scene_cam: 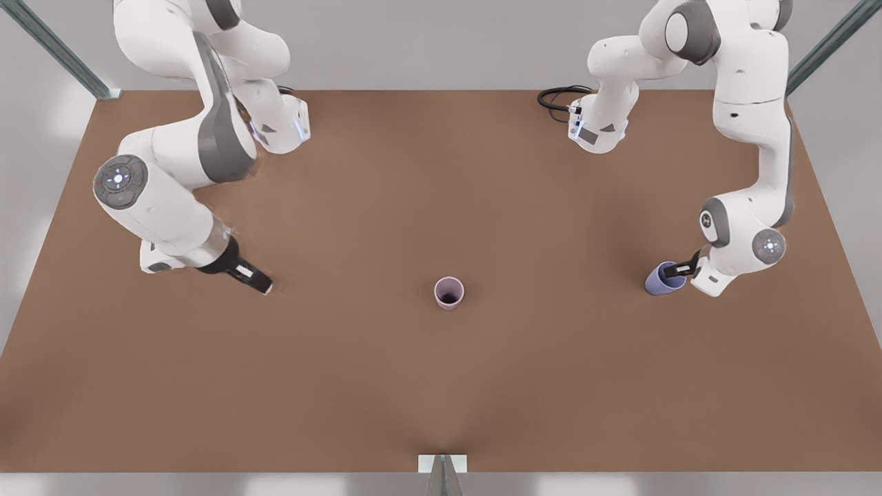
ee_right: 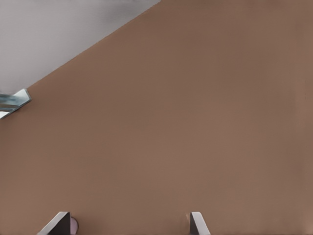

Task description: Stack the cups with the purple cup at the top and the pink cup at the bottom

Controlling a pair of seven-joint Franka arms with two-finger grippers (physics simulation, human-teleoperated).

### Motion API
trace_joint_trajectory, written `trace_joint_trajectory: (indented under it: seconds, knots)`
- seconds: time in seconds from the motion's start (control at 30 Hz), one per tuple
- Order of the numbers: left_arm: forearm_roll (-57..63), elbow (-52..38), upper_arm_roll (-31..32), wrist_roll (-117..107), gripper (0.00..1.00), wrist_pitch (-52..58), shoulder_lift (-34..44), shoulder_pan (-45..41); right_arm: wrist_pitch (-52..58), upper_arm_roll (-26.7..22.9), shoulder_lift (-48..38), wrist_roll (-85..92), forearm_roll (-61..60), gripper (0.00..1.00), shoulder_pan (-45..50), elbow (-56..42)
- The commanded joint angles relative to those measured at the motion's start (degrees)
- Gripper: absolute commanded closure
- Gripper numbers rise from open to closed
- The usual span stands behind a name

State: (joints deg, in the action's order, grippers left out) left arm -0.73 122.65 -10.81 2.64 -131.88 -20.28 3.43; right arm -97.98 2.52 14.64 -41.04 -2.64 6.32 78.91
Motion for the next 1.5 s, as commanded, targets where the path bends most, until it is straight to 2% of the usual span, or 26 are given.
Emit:
trace_joint_trajectory:
  seconds: [0.0,0.03,0.07,0.1,0.23,0.43,0.53,0.63,0.7,0.87,0.97,1.13,1.3,1.47]
  knots:
    - [-0.67,-0.04,0.0,0.96,0.29,-0.57,-0.38,0.0,8.77,-3.31,-1.01,41.74,2.38,0.0,-4.29,-0.16]
    - [-0.67,-0.04,0.0,0.96,0.5,-0.57,-0.55,0.0,9.56,-3.49,-1.01,42.18,2.47,0.0,-6.23,-0.24]
    - [-0.67,-0.04,0.0,0.96,0.61,-0.57,-0.73,0.0,9.47,-3.05,-0.31,42.01,2.29,0.0,-7.29,-0.6]
    - [-0.67,-0.04,0.0,0.96,0.63,-0.57,-0.73,0.0,8.59,-2.87,-0.22,42.09,2.9,0.0,-6.76,0.28]
    - [-0.67,-0.13,0.26,0.52,0.78,-0.57,-0.82,0.0,8.42,-2.87,1.01,42.18,5.19,0.0,-6.41,-3.94]
    - [-0.58,-1.36,0.53,-0.35,0.79,1.18,1.29,-0.44,5.08,-3.49,2.5,41.48,2.29,0.0,-7.73,-5.78]
    - [-0.58,-5.92,2.89,-3.25,0.79,7.33,2.43,-1.49,5.52,-3.49,2.24,41.48,2.47,0.0,-7.99,-5.87]
    - [-0.58,-16.47,3.78,-13.44,0.79,20.78,3.84,-9.57,5.43,-3.57,2.32,41.39,2.38,0.0,-8.08,-5.87]
    - [-1.19,-21.84,3.78,-24.06,0.79,25.17,3.22,-17.21,5.34,-3.66,2.33,41.39,2.38,0.0,-8.17,-5.87]
    - [-9.9,-31.77,3.78,-50.96,0.79,26.06,-1.52,-31.63,5.34,-3.57,2.15,41.3,2.2,0.0,-9.93,-5.87]
    - [-14.91,-34.58,3.78,-58.62,0.79,25.79,-3.37,-35.59,5.52,-3.75,1.8,41.39,2.2,0.0,-10.19,-5.96]
    - [-15.53,-38.72,10.1,-67.24,0.79,22.72,-7.58,-35.95,5.69,-3.66,0.74,41.39,2.11,0.0,-11.07,-5.87]
    - [-15.35,-39.42,10.54,-70.23,0.79,18.15,-9.87,-39.02,6.22,-3.66,0.66,41.39,2.03,0.0,-12.12,-6.05]
    - [-14.91,-44.08,10.46,-70.93,0.79,17.97,-13.91,-39.2,6.04,-3.31,1.01,41.39,2.03,0.0,-11.51,-5.96]
